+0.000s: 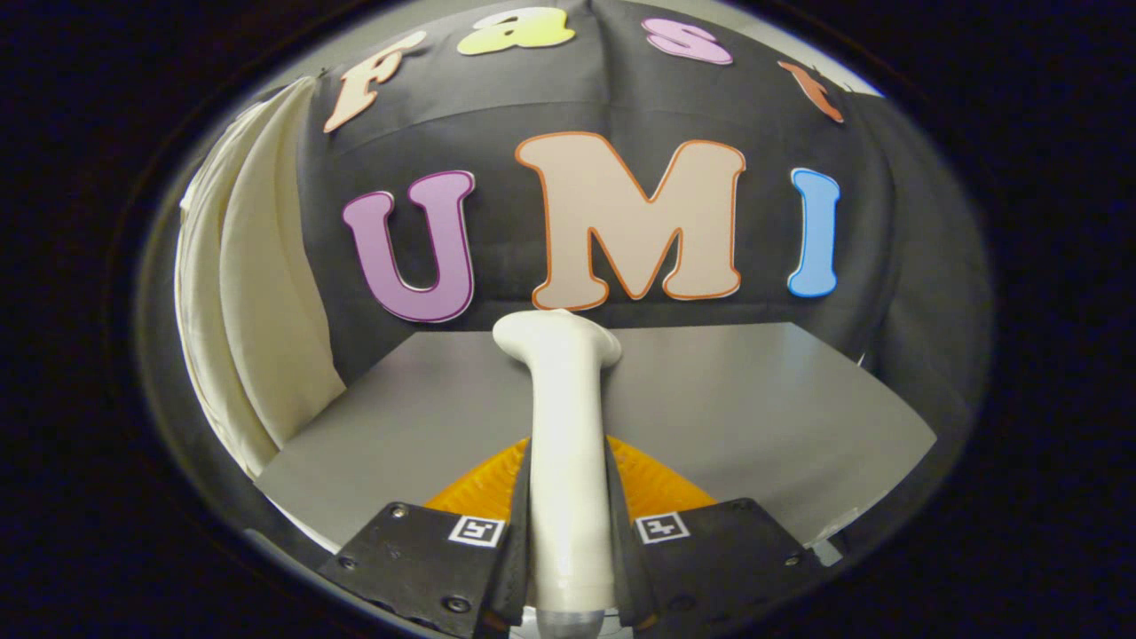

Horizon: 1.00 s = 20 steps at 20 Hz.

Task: Iron the clothes twice with a garment steamer, once on the left side and once on the right side.

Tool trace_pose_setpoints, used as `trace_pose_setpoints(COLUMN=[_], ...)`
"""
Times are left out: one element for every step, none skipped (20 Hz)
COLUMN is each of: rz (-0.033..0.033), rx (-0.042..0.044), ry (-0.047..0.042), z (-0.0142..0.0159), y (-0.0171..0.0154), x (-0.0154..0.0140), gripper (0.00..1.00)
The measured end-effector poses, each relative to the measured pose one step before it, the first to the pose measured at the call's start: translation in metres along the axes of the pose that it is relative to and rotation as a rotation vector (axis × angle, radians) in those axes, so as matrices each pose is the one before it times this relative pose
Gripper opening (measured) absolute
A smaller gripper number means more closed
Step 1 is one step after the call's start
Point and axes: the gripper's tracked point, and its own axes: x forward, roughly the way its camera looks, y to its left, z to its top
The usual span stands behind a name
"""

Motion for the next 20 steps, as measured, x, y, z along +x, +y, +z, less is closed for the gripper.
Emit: trace_pose_setpoints(rz=[-0.0047,-0.00511,-0.00435,0.00168,0.00713,0.00516,-0.00371,-0.00836,-0.00601,-0.00289,0.00229,0.00775,0.00916,0.00656,0.0028,-0.0019,-0.00517,-0.0028,0.00079,-0.00046], rx=[0.012,-0.00812,-0.00838,0.00059,0.00335,0.0152,0.03044,0.03363,0.0198,0.01357,0.00499,0.00157,0.0034,0.00913,0.0051,0.00188,0.00354,0.00603,0.01301,0.0114], ry=[0.00299,0.01356,0.01675,0.00798,0.02451,0.0112,-0.00407,-0.00364,-0.00815,-0.01259,-0.00706,-0.0066,0.00571,-0.00713,-0.00036,-0.00684,-0.01694,-0.01338,-0.02305,-0.01155], z=[0.00053,-0.0018,-0.00187,0.00179,-0.00107,-0.00002,0.00132,-0.00065,-0.00101,-0.00486,-0.0033,-0.00398,-0.00456,-0.00167,-0.0016,-0.00103,0.002,0.00135,0.00334,0.00013], y=[0.00048,-0.00002,-0.00088,0.00177,0.00049,-0.00103,-0.00108,-0.00122,0.00111,0.0029,0.00369,0.00544,0.00622,0.00727,0.00777,0.0083,0.00885,0.01072,0.01324,0.01632], x=[-0.00004,0.00107,-0.00067,-0.00137,-0.00108,-0.00229,-0.00293,-0.00519,-0.00586,-0.0094,-0.00806,-0.00819,-0.01167,-0.01174,-0.01191,-0.01305,-0.01301,-0.01499,-0.01483,-0.01567], gripper=[0.4,0.39,0.39,0.39,0.37,0.36,0.36,0.36,0.35,0.35,0.34,0.34,0.34,0.34,0.34,0.34,0.34,0.34,0.34,0.34])
